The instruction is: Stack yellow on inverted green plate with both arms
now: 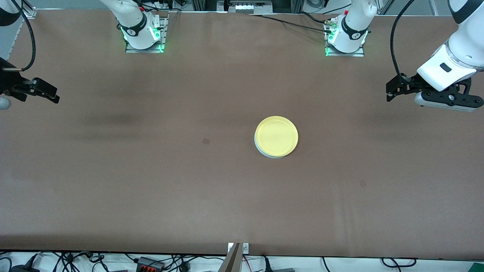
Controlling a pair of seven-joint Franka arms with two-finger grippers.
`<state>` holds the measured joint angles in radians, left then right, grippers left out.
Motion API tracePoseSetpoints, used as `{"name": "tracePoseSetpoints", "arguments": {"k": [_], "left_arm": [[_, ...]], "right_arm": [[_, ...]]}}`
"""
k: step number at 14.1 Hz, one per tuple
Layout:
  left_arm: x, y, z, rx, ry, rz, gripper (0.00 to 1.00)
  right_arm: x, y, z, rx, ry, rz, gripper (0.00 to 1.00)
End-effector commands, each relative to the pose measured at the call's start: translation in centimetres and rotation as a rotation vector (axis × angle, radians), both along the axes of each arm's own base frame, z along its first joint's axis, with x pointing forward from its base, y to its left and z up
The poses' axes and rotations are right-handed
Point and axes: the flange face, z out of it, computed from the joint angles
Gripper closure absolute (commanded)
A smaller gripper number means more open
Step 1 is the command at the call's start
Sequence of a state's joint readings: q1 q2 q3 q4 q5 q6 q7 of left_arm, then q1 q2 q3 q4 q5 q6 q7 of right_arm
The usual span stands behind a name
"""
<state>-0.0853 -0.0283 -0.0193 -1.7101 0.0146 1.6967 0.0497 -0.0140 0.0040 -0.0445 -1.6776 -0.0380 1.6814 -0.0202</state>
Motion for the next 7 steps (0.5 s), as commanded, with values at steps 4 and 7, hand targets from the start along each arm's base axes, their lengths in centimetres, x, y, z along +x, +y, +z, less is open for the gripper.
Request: {"name": "tracePoseSetpoints", "arguments": {"k": [4,7], "left_arm": [[-0.13,-0.09,0.69,0.006,0.005,-0.016,0.0],[-0.19,0.0,0.63,0.007,0.011,-0.015,0.0]], "right_arm": [[-0.68,-0.35,0.29,-0.005,-0.008,0.015,0.0],[-0.63,-0.37,0.22,-0.006,-0.008,0.015,0.0]]}}
